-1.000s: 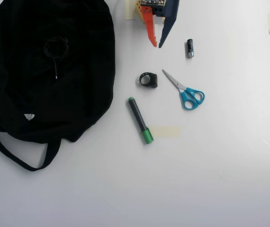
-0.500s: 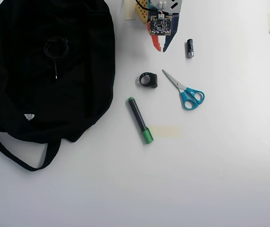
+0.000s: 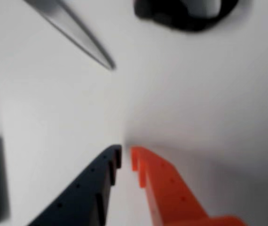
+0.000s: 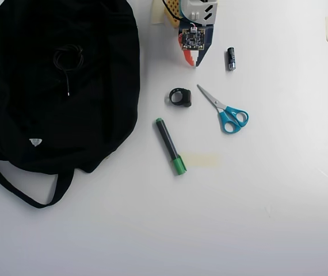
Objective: Put the cable into the black bag
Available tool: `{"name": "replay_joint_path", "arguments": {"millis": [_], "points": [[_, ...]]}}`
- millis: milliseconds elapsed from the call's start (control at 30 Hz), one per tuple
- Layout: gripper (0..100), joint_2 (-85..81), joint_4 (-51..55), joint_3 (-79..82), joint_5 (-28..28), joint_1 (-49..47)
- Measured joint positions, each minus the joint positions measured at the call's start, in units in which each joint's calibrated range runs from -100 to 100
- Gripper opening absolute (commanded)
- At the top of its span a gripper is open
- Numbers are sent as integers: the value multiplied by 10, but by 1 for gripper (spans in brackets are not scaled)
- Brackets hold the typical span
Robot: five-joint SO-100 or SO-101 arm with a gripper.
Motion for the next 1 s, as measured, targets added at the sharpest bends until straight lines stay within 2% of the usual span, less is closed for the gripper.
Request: {"name": "replay_joint_path", "arguments": {"millis": [300, 1000], "points": [[2, -43, -2, 34, 37, 0], [2, -59, 40, 38, 39, -14]]}}
